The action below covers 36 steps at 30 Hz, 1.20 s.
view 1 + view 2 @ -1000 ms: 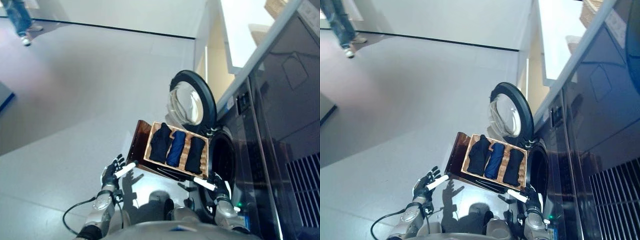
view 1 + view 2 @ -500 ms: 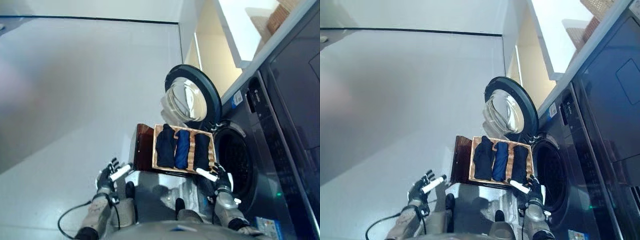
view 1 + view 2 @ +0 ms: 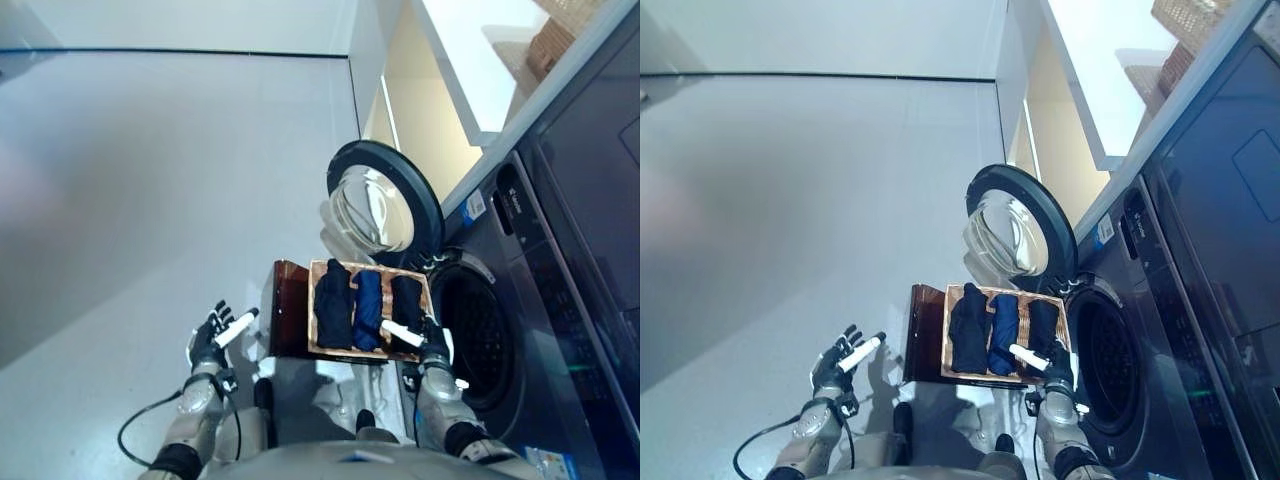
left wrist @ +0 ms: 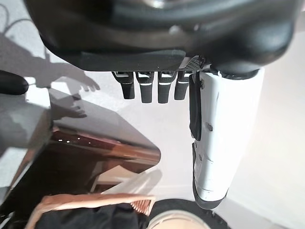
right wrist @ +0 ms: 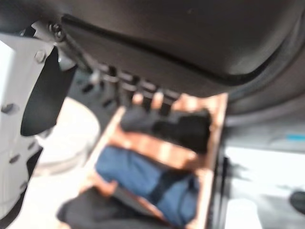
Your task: Pick up the clothes and place them into the washing machine
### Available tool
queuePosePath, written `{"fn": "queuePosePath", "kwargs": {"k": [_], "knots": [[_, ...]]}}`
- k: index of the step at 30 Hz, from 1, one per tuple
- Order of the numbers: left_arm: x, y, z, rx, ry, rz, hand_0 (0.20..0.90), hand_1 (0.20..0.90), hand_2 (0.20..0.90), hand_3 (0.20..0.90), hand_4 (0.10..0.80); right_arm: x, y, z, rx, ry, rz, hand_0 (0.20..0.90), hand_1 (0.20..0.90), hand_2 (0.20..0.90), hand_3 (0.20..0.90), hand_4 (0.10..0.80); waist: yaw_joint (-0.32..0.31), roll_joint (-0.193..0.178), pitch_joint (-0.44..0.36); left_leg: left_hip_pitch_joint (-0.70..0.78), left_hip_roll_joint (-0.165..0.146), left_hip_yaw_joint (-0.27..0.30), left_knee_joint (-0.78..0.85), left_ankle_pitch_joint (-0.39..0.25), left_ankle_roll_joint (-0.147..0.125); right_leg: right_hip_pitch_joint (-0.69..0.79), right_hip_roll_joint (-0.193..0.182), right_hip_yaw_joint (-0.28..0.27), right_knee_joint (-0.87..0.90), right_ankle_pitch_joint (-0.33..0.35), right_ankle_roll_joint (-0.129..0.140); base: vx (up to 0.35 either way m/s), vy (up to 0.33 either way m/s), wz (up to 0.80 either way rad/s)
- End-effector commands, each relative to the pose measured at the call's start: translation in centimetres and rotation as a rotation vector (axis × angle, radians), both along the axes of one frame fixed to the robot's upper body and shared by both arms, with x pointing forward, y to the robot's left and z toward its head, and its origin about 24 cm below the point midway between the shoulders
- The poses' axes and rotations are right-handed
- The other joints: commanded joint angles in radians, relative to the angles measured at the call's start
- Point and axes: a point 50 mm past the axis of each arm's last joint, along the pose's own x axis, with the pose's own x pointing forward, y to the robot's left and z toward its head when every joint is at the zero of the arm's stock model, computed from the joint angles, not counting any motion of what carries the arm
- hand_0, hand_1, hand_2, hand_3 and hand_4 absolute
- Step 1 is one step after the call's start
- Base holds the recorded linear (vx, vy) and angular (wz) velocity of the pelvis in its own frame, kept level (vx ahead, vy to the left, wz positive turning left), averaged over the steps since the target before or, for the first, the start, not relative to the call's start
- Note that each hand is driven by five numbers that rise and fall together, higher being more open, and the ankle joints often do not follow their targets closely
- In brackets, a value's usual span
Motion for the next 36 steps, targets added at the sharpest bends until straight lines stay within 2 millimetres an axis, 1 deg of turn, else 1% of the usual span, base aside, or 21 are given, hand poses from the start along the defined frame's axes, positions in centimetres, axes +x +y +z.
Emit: {"fn": "queuePosePath", "kwargs": {"k": [1,2,3,5,8,10,13,14,16,17,18,19,20,21,22,23,24,26,29,33,36], "knots": [[2.5,1.5,2.8,0.041,-0.182,0.016,0.9,0.9,0.9,0.9,0.8,2.9,-0.3,2.8,-0.025,-0.174,0.014,0.9,0.9,0.9,0.9,0.8,-0.011,0.016,0.04,0.029,0.011,-0.012,0.048,0.005,-0.008,0.017,-0.004,0.009,0.2,0.289,-0.01,0.035,0.143,0.1],[2.5,1.5,2.8,0.041,-0.182,0.016,0.9,0.9,0.9,0.9,0.8,2.9,-0.3,2.8,-0.025,-0.175,0.014,0.9,0.9,0.9,0.9,0.8,-0.012,0.015,0.041,0.029,0.01,-0.012,0.048,0.005,-0.008,0.016,-0.005,0.009,0.203,0.287,-0.01,0.051,0.132,0.1],[2.5,1.7,3.0,0.047,-0.189,0.011,0.9,0.9,0.9,0.9,0.8,2.9,-0.2,2.9,-0.02,-0.182,0.011,0.9,0.9,0.9,0.9,0.8,-0.013,0.021,0.049,0.04,0.01,-0.007,0.043,0.001,-0.005,0.002,-0.019,-0.021,0.221,0.284,-0.011,0.058,0.068,0.11],[2.6,1.7,2.9,0.047,-0.186,0.0,0.9,0.9,0.9,0.9,0.8,2.7,-0.3,2.6,-0.019,-0.164,-0.002,0.9,0.9,0.9,0.9,0.8,-0.022,0.024,0.058,0.062,0.002,-0.009,0.029,-0.007,-0.007,-0.018,-0.041,-0.068,0.191,0.244,-0.018,0.11,0.045,-0.04],[2.6,1.6,2.7,0.034,-0.181,0.018,0.9,0.9,0.9,0.9,0.8,3.0,-0.4,2.7,-0.025,-0.164,-0.003,0.9,0.9,0.9,0.9,0.8,-0.038,0.024,0.069,0.08,0.014,-0.016,0.018,-0.025,-0.034,-0.059,-0.072,-0.091,0.058,0.198,-0.01,0.139,-0.096,-0.03],[2.9,1.6,2.9,0.031,-0.193,0.029,0.9,0.9,0.9,0.9,0.8,3.4,-0.3,3.1,-0.025,-0.188,-0.003,0.9,0.9,0.9,0.9,0.8,-0.061,0.007,0.085,0.097,0.015,-0.031,0.017,-0.045,-0.057,-0.104,-0.087,-0.078,-0.064,0.217,0.007,0.188,-0.178,-0.12],[3.4,1.5,3.4,0.041,-0.218,0.024,0.9,0.9,0.9,0.9,0.8,3.7,-0.4,3.4,-0.043,-0.192,0.006,0.9,0.9,0.9,0.9,0.8,-0.077,-0.018,0.11,0.129,0.031,-0.047,0.038,-0.087,-0.094,-0.145,-0.116,-0.114,-0.203,0.292,0.047,0.211,-0.223,0.02],[3.5,1.5,3.5,0.029,-0.223,0.034,0.9,0.9,0.9,0.9,0.8,3.6,-0.4,3.3,-0.044,-0.188,0.012,0.9,0.9,0.9,0.9,0.8,-0.07,-0.032,0.109,0.126,0.033,-0.049,0.071,-0.11,-0.104,-0.122,-0.119,-0.145,-0.214,0.276,0.046,0.176,-0.2,0.23],[3.3,1.1,3.3,-0.009,-0.222,0.046,0.9,0.9,0.9,0.9,0.8,3.5,-0.5,3.3,-0.052,-0.187,0.02,0.9,0.9,0.9,0.9,0.8,-0.074,-0.047,0.109,0.105,0.037,-0.054,0.148,-0.129,-0.117,-0.095,-0.101,-0.123,-0.214,0.256,0.035,0.107,-0.15,0.45],[3.7,0.9,3.8,-0.042,-0.251,0.062,0.9,0.9,0.9,0.9,0.8,3.9,-0.8,3.9,-0.067,-0.211,0.027,0.9,0.9,0.9,0.9,0.8,-0.072,-0.041,0.122,0.038,0.06,-0.068,0.276,-0.116,-0.138,-0.088,-0.079,-0.118,-0.2,0.23,0.016,0.016,-0.152,0.64],[4.1,0.7,4.3,-0.059,-0.286,0.056,0.9,0.9,0.9,0.9,0.8,4.0,-0.9,4.0,-0.063,-0.219,0.027,0.9,0.9,0.9,0.9,0.8,-0.064,-0.043,0.132,-0.013,0.067,-0.091,0.395,-0.088,-0.158,-0.078,-0.064,-0.124,-0.194,0.218,-0.006,-0.064,-0.165,0.48],[4.5,0.5,4.8,-0.047,-0.312,0.03,0.9,0.9,0.9,0.9,0.8,4.0,-1.6,4.1,-0.086,-0.218,0.021,0.9,0.9,0.9,0.9,0.8,-0.045,-0.044,0.155,-0.081,0.071,-0.14,0.49,-0.037,-0.18,-0.069,-0.056,-0.133,-0.187,0.208,-0.02,-0.078,-0.097,0.17],[4.4,0.5,4.7,-0.055,-0.301,0.034,0.9,0.9,0.9,0.9,0.8,4.5,-1.9,4.6,-0.104,-0.231,0.015,0.9,0.9,0.9,0.9,0.8,-0.044,-0.051,0.159,-0.124,0.095,-0.153,0.383,-0.017,-0.177,-0.07,-0.065,-0.139,-0.202,0.205,-0.007,-0.07,-0.045,-0.13],[4.5,0.5,4.7,-0.056,-0.302,0.034,0.9,0.9,0.9,0.9,0.8,4.5,-1.9,4.6,-0.105,-0.232,0.015,0.9,0.9,0.9,0.9,0.8,-0.045,-0.048,0.159,-0.121,0.097,-0.154,0.378,-0.018,-0.179,-0.068,-0.063,-0.141,-0.202,0.202,-0.007,0.108,0.097,-0.13],[4.0,0.5,4.1,-0.069,-0.276,0.071,0.9,0.9,0.9,0.9,0.8,5.1,-2.1,5.1,-0.125,-0.245,0.019,0.9,0.9,0.9,0.9,0.8,-0.021,-0.039,0.143,-0.126,0.111,-0.22,0.226,-0.002,-0.185,-0.067,-0.054,-0.112,-0.223,0.2,0.01,0.197,0.091,-0.1],[3.7,0.5,3.9,-0.069,-0.264,0.078,0.9,0.9,0.9,0.9,0.8,5.2,-2.2,5.4,-0.127,-0.261,0.021,0.9,0.9,0.9,0.9,0.8,-0.027,-0.038,0.138,-0.11,0.121,-0.208,0.206,-0.016,-0.182,-0.067,-0.059,-0.105,-0.217,0.197,0.012,0.182,0.12,-0.23],[3.9,0.5,4.0,-0.046,-0.264,0.049,0.9,0.9,0.9,0.9,0.8,5.5,-2.3,5.9,-0.127,-0.287,0.007,0.9,0.9,0.9,0.9,0.8,-0.039,-0.032,0.143,-0.111,0.124,-0.175,0.194,-0.009,-0.178,-0.073,-0.072,-0.103,-0.221,0.207,0.014,0.034,0.076,-0.53],[4.2,0.6,4.1,-0.002,-0.261,0.013,0.9,0.9,0.9,0.9,0.8,6.5,-2.1,6.5,-0.13,-0.314,-0.003,0.9,0.9,0.9,0.9,0.8,-0.041,-0.027,0.148,-0.102,0.11,-0.144,0.15,-0.01,-0.169,-0.099,-0.081,-0.081,-0.24,0.232,0.022,-0.039,0.109,-0.55],[4.6,1.0,4.5,0.026,-0.282,0.011,0.9,0.9,0.9,0.9,0.8,7.5,-1.8,7.5,-0.147,-0.354,-0.008,0.9,0.9,0.9,0.9,0.8,-0.037,-0.026,0.161,-0.112,0.099,-0.103,0.142,-0.019,-0.161,-0.126,-0.095,-0.081,-0.264,0.261,0.028,-0.038,0.082,-0.12],[5.2,1.8,5.0,0.074,-0.297,0.039,0.9,0.9,0.9,0.9,0.8,8.3,-1.7,8.6,-0.195,-0.393,-0.014,0.9,0.9,0.9,0.9,0.8,-0.041,-0.024,0.175,-0.14,0.101,-0.084,0.143,-0.022,-0.163,-0.156,-0.107,-0.088,-0.27,0.272,0.035,-0.025,0.017,-0.09],[6.4,2.0,6.2,0.099,-0.349,0.046,0.9,0.9,0.9,0.9,0.8,8.5,-2.6,9.4,-0.222,-0.426,-0.068,0.9,0.9,0.9,0.9,0.8,-0.06,-0.016,0.181,-0.192,0.111,-0.053,0.144,0.008,-0.175,-0.185,-0.121,-0.113,-0.263,0.277,0.039,-0.04,-0.008,0.12]]}}
